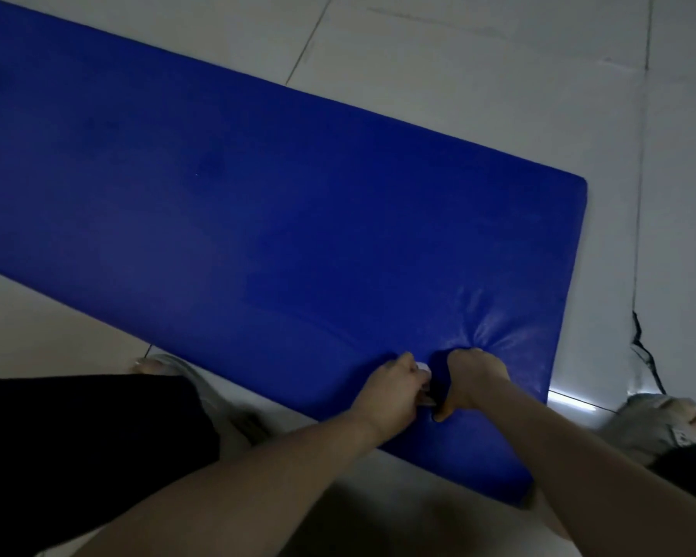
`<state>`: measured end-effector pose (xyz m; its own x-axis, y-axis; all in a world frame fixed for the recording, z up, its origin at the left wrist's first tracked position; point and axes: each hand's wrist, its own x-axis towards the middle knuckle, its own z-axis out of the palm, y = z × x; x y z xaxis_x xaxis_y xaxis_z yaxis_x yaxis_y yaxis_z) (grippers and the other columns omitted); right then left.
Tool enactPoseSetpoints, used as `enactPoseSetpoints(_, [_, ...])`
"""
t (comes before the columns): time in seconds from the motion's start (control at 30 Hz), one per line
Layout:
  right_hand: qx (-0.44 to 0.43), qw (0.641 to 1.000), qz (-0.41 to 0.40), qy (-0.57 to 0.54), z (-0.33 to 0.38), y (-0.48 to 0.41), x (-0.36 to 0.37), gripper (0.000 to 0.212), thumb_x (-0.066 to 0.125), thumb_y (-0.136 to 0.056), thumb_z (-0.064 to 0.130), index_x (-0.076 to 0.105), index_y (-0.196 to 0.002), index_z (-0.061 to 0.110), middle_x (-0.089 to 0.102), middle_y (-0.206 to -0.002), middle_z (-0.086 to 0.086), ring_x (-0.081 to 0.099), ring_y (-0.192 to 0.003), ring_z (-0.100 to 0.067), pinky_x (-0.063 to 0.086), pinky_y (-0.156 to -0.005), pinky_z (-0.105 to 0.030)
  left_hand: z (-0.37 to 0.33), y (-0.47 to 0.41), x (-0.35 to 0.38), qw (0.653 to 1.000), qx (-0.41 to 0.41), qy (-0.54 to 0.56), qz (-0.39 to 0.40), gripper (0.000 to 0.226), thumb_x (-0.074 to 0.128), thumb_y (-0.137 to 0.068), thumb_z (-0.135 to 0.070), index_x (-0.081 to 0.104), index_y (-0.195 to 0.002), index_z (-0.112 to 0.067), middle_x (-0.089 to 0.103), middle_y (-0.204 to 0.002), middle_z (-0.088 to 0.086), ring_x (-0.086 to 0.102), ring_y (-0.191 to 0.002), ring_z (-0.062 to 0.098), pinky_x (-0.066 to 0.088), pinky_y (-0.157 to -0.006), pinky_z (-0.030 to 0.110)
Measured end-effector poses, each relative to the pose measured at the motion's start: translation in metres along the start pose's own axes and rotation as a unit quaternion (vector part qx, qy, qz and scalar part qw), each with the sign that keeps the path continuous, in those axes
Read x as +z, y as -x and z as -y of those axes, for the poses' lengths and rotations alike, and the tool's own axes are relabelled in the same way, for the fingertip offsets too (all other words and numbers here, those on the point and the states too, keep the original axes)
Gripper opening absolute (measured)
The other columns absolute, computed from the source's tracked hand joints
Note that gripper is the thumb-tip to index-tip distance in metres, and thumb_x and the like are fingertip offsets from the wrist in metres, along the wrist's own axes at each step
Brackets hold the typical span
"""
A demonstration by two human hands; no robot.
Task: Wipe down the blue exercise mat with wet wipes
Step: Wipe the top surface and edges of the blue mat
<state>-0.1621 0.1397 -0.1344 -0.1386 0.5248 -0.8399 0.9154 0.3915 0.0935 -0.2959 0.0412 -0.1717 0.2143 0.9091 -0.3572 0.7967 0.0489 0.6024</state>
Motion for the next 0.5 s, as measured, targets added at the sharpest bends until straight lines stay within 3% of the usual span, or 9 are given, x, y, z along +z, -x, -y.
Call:
enactPoseSetpoints(0.17, [-0.004,1.0,0.002,-0.007,-0.002,-0.002,-0.003,0.089,0.087,-0.055,0.068,0.052,-0.121,0.02,0.058,-0.122,-0.001,0.058,-0.112,-0.022,0.052,-0.088,-0.035,0.028,0.003,-0.042,0.998,-0.012,-0.057,-0.02,0.014,0.063,-0.096,-0.02,0.067,-0.108,-0.013,0.053,-0.113,0.007,0.058,-0.096,0.024,0.051,-0.088,0.04])
enactPoseSetpoints(0.3, [-0.009,1.0,-0.006,-0.012,-0.005,-0.003,0.001,0.089,0.086,-0.056,0.069,0.052,-0.123,0.02,0.057,-0.122,0.001,0.057,-0.113,-0.019,0.053,-0.091,-0.034,0.079,0.009,-0.079,0.989,-0.113,-0.049,-0.086,0.01,0.069,-0.094,-0.026,0.061,-0.093,-0.018,0.051,-0.105,0.001,0.056,-0.089,0.021,0.052,-0.083,0.041])
enactPoseSetpoints(0.4, [-0.008,1.0,-0.007,-0.014,-0.006,-0.002,0.002,0.092,0.086,-0.055,0.069,0.051,-0.124,0.02,0.056,-0.124,0.0,0.055,-0.115,-0.02,0.052,-0.093,-0.035,0.126,0.016,-0.109,0.955,-0.237,-0.046,-0.17,0.013,0.069,-0.093,-0.025,0.059,-0.087,-0.02,0.052,-0.105,0.004,0.058,-0.083,0.027,0.052,-0.077,0.043])
enactPoseSetpoints(0.5, [-0.01,1.0,-0.006,-0.012,-0.007,-0.002,0.003,0.093,0.084,-0.056,0.071,0.049,-0.126,0.02,0.054,-0.126,0.0,0.054,-0.117,-0.02,0.051,-0.095,-0.034,0.167,0.027,-0.129,0.903,-0.344,0.01,-0.256,0.015,0.071,-0.094,-0.029,0.064,-0.095,-0.016,0.055,-0.11,0.009,0.058,-0.082,0.031,0.052,-0.076,0.044])
